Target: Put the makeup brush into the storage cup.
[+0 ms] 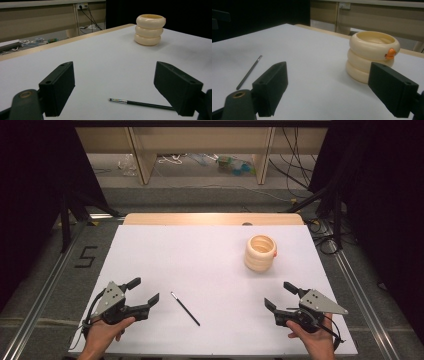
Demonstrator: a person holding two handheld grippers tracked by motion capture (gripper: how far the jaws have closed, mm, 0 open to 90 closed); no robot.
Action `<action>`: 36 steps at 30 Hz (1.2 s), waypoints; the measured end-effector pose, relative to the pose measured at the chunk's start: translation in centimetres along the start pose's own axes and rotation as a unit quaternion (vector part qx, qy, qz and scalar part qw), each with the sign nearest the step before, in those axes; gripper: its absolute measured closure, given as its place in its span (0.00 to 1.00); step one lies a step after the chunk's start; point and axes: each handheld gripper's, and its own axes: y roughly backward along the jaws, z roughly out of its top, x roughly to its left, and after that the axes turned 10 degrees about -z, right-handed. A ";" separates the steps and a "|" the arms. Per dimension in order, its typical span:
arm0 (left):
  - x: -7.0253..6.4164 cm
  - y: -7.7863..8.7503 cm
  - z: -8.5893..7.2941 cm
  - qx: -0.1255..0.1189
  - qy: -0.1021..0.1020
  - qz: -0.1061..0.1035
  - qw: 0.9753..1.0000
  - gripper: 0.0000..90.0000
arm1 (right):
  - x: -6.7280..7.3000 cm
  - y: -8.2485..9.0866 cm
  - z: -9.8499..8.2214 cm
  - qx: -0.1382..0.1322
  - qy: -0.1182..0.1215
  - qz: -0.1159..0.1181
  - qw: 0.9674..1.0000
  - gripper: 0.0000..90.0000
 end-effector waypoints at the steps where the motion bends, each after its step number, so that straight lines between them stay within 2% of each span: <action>1: 0.0 0.0 0.0 0.000 0.000 0.000 1.000 0.19 | 0.0 0.0 0.0 0.000 0.000 0.000 1.000 0.19; 8: 0.1 0.0 0.0 0.002 0.002 -0.001 1.000 0.19 | 0.1 -0.1 0.0 0.000 0.001 0.002 1.000 0.20; 13: 0.1 -0.1 0.0 0.003 0.014 -0.002 1.000 0.18 | 0.0 -0.1 0.0 0.007 0.003 0.007 1.000 0.20; 16: 0.1 -0.3 0.0 0.006 0.016 -0.012 1.000 0.19 | -0.1 -0.1 0.0 0.009 0.003 0.007 1.000 0.20; 18: 0.0 -0.4 0.0 0.006 0.022 -0.019 1.000 0.23 | -0.1 -0.1 0.0 0.007 0.002 0.004 1.000 0.20; 21: -0.1 -0.6 0.0 0.008 0.028 -0.024 0.999 0.21 | -0.2 -0.1 -0.1 0.010 0.002 0.005 1.000 0.21; 24: -0.1 -0.8 0.1 0.012 0.023 -0.032 0.999 0.18 | -0.2 -0.2 -0.1 0.007 0.000 0.005 1.000 0.21; 27: -0.4 -1.4 0.3 0.033 0.017 -0.040 0.999 0.18 | -0.2 -0.1 -0.1 0.013 0.003 0.007 1.000 0.21; 28: -0.4 -1.4 0.3 0.033 0.017 -0.040 0.999 0.18 | -0.2 -0.1 -0.1 0.013 0.003 0.007 1.000 0.21; 30: -0.6 -1.7 0.7 0.039 0.000 -0.054 0.998 0.18 | -0.2 -0.1 -0.1 0.014 0.002 0.007 1.000 0.21; 32: -0.6 -1.9 0.8 0.041 -0.005 -0.062 0.997 0.18 | -0.3 -0.1 -0.1 0.015 0.002 0.006 1.000 0.21; 35: -0.8 -2.2 1.3 0.056 -0.022 -0.067 0.996 0.18 | -0.3 -0.3 -0.2 0.009 -0.001 0.004 1.000 0.21; 36: -0.8 -2.4 1.4 0.061 -0.027 -0.075 0.995 0.18 | -0.4 -0.2 -0.2 0.018 0.002 0.001 1.000 0.21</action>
